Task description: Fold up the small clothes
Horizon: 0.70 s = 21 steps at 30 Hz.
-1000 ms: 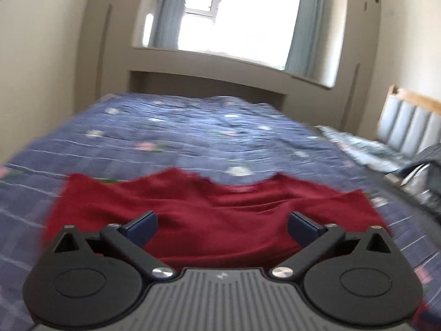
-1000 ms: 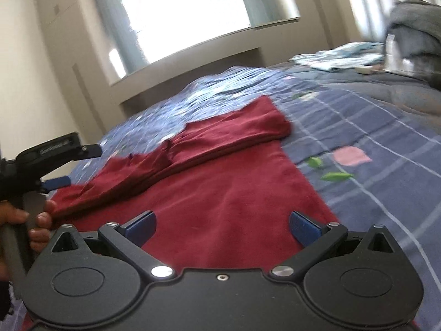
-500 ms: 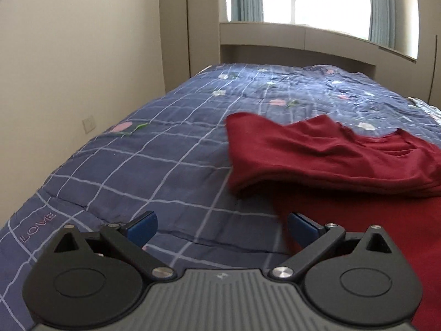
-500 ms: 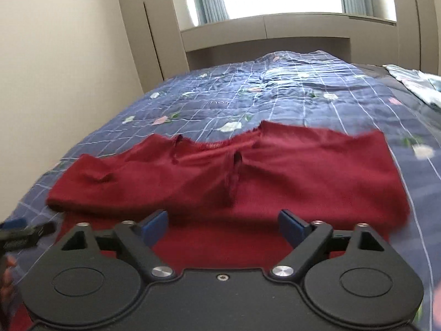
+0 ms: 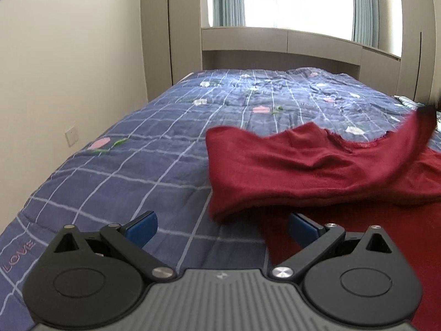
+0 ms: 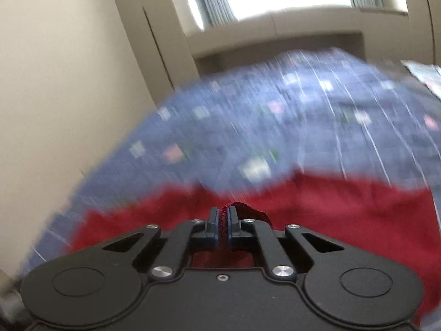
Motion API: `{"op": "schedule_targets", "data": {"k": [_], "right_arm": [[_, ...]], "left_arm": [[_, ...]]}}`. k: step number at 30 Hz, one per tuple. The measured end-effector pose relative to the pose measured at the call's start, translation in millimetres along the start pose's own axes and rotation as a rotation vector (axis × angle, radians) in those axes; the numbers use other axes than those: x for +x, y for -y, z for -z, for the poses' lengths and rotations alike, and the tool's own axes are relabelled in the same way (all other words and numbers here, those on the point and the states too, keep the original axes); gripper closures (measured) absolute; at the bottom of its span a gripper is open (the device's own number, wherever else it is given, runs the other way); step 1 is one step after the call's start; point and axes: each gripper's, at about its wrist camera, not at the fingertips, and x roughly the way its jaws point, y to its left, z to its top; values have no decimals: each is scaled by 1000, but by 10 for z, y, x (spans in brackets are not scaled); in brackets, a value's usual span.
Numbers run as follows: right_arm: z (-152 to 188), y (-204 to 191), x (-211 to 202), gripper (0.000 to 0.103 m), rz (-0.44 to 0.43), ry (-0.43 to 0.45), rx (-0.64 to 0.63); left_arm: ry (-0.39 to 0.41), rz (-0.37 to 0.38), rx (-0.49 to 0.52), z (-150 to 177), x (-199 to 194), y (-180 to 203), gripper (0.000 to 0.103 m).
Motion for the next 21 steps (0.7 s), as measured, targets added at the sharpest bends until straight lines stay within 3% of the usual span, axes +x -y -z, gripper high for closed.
{"op": "schedule_targets", "data": {"k": [5, 11, 13, 16, 21], "right_arm": [[-670, -282, -302, 98, -101, 165, -30], [-1104, -457, -537, 98, -92, 299, -125], [-1127, -366, -588, 98, -72, 310, -120], [-1043, -110, -618, 98, -29, 297, -84], [-618, 360, -550, 98, 66, 198, -41]], "left_arm": [[66, -7, 27, -124, 39, 146, 6], [83, -39, 108, -232, 150, 332, 30], [69, -62, 155, -224, 193, 388, 58], [40, -57, 204, -185, 268, 420, 88], [54, -69, 236, -109, 230, 456, 91]]}}
